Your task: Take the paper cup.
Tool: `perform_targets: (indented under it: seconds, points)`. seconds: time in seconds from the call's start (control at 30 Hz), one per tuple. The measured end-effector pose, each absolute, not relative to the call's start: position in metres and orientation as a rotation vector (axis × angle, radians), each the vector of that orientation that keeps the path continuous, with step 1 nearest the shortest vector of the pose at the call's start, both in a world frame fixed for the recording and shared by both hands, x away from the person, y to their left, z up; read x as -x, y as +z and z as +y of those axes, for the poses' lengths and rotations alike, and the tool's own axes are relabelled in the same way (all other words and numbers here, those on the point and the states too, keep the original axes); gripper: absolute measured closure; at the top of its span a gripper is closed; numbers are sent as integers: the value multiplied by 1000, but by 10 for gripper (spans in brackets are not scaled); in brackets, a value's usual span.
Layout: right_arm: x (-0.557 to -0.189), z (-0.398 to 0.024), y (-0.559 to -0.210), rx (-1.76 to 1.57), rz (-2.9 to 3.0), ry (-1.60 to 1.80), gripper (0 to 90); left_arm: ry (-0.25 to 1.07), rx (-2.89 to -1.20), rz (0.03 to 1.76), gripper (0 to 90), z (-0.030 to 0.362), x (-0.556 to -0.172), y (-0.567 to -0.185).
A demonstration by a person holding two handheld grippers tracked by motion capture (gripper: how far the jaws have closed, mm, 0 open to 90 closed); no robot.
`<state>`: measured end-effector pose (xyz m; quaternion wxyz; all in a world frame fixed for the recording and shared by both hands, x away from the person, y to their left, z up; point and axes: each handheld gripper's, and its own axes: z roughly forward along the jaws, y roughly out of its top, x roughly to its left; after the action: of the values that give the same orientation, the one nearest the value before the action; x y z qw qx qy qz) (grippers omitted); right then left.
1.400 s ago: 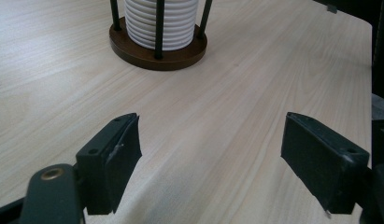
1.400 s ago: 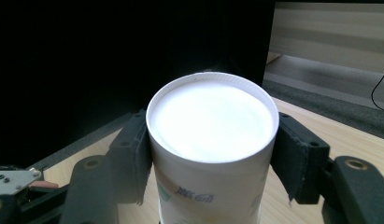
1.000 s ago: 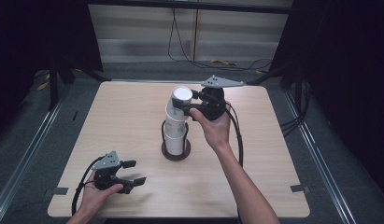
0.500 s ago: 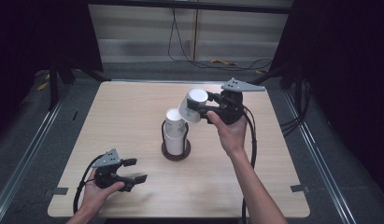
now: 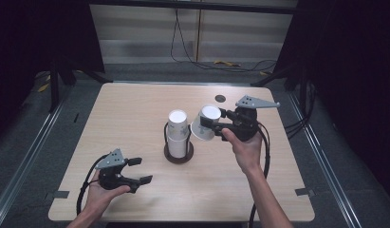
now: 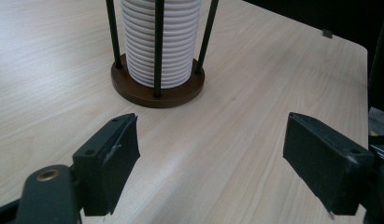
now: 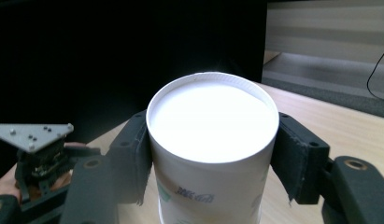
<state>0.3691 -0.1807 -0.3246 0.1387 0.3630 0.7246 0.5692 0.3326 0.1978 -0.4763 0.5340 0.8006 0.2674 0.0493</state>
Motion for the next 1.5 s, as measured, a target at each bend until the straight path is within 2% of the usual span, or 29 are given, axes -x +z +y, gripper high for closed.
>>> perform_targets:
  seconds: [0.13, 0.23, 0.33, 0.67, 0.97, 1.5]
  points:
    - [-365, -182, -335, -1061, 2128, 1641, 362, 100, -1917, 636, 165, 194, -336, -475]
    - [-362, -180, -343, -1054, 2154, 1646, 362, 84, -1918, 606, 264, 192, -337, -472]
    - [-360, -178, -347, -1055, 2167, 1654, 362, 93, -1919, 597, 230, 188, -337, -471]
    - [-355, -173, -363, -1033, 2239, 1667, 360, 119, -1932, 513, 221, 168, -341, -458]
    - [-354, -166, -377, -1019, 2306, 1675, 360, 71, -1889, 496, 185, 152, -349, -445]
    - [-347, -150, -402, -965, 2393, 1745, 360, 41, -1915, 460, 159, 144, -345, -453]
